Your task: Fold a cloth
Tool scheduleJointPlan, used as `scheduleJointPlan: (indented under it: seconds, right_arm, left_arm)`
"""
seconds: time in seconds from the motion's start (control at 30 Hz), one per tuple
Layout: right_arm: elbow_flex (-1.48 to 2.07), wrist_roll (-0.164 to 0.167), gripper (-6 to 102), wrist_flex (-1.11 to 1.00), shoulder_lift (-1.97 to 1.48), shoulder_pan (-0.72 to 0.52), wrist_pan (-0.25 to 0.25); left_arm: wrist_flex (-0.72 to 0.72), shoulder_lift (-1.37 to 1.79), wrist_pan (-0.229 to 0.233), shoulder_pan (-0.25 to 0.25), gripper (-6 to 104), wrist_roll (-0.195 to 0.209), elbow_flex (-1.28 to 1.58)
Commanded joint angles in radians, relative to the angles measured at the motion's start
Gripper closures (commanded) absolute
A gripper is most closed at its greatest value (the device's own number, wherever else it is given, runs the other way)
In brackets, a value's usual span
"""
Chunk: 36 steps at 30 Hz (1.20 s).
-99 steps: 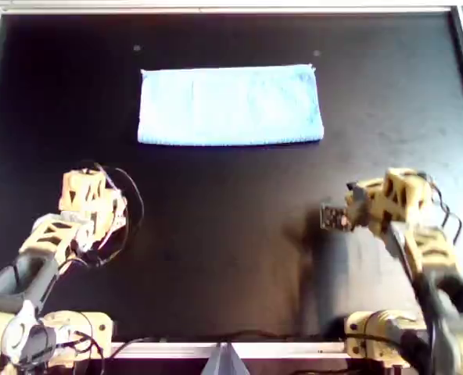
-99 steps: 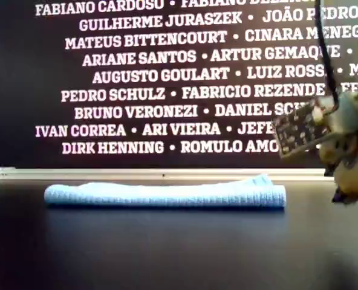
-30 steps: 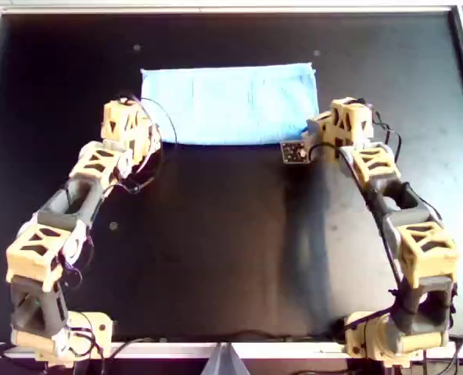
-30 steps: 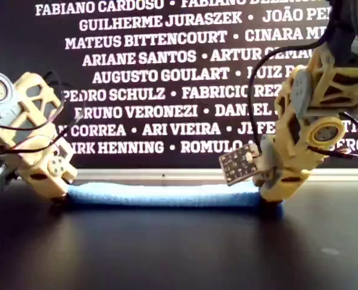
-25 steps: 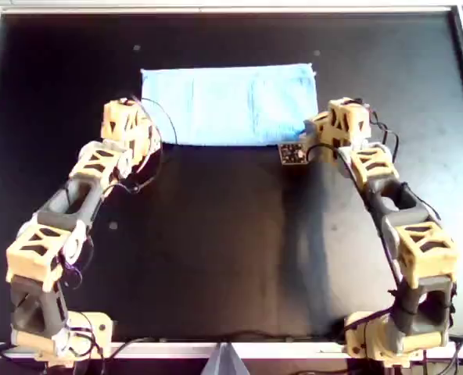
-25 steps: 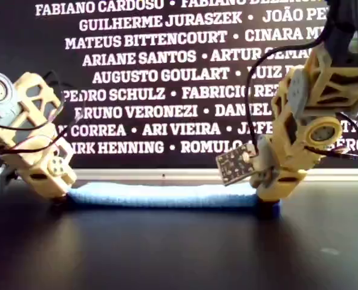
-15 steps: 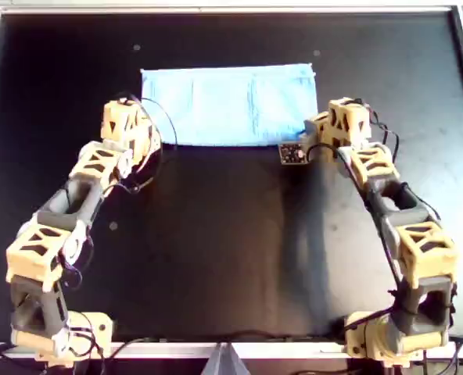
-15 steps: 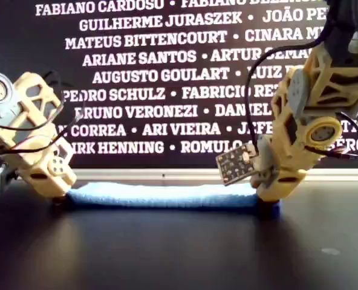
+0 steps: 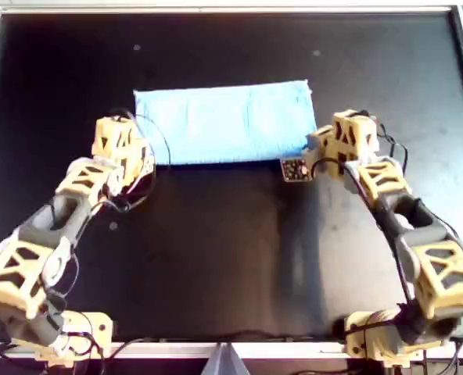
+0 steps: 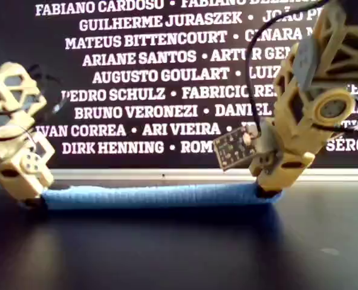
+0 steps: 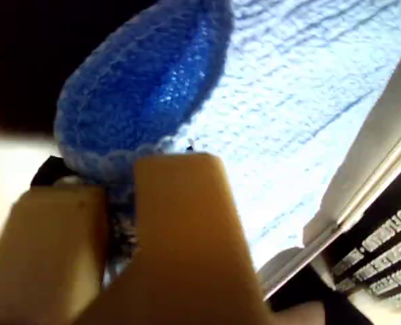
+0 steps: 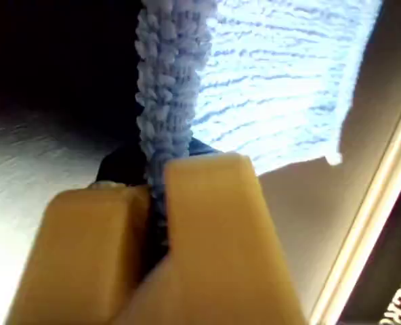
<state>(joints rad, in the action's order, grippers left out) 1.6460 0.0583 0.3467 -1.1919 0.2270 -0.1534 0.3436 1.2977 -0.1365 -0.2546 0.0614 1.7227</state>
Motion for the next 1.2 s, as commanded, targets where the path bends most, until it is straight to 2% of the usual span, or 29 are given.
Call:
scheduleJointPlan:
  seconds: [0.0,0.3,0.47,0.53,0.73,0.9,1.17]
  right_arm:
    - [0.061,0.006,98,-0.023,-0.184,-0.006,0.003]
    - [0.198,0.006,98,-0.023,-0.247,0.021,0.003]
    - [0.265,0.006,98,-0.023,-0.272,0.023,0.002]
    - [0.296,0.006,98,-0.023,-0.296,0.023,0.002]
    - [0.454,0.006,98,-0.023,-0.466,0.023,0.002]
    - [0.572,0.006,98,-0.023,-0.584,0.026,0.002]
    - [0.607,0.005,98,-0.023,-0.623,0.118,0.002]
  left_arm:
    - [-0.009,0.17,0.006,-0.017,99,0.006,0.038]
    - [-0.008,0.233,0.005,-0.02,99,0.008,0.132]
    - [-0.008,0.233,0.005,-0.11,99,-0.002,0.25]
    - [-0.008,0.233,0.005,-0.132,99,-0.002,0.275]
    - [-0.008,0.235,0.005,-0.137,99,0.006,0.322]
    - [-0.008,0.308,0.006,-0.135,99,-0.005,0.4]
    - [-0.008,0.526,0.006,-0.137,99,-0.005,0.572]
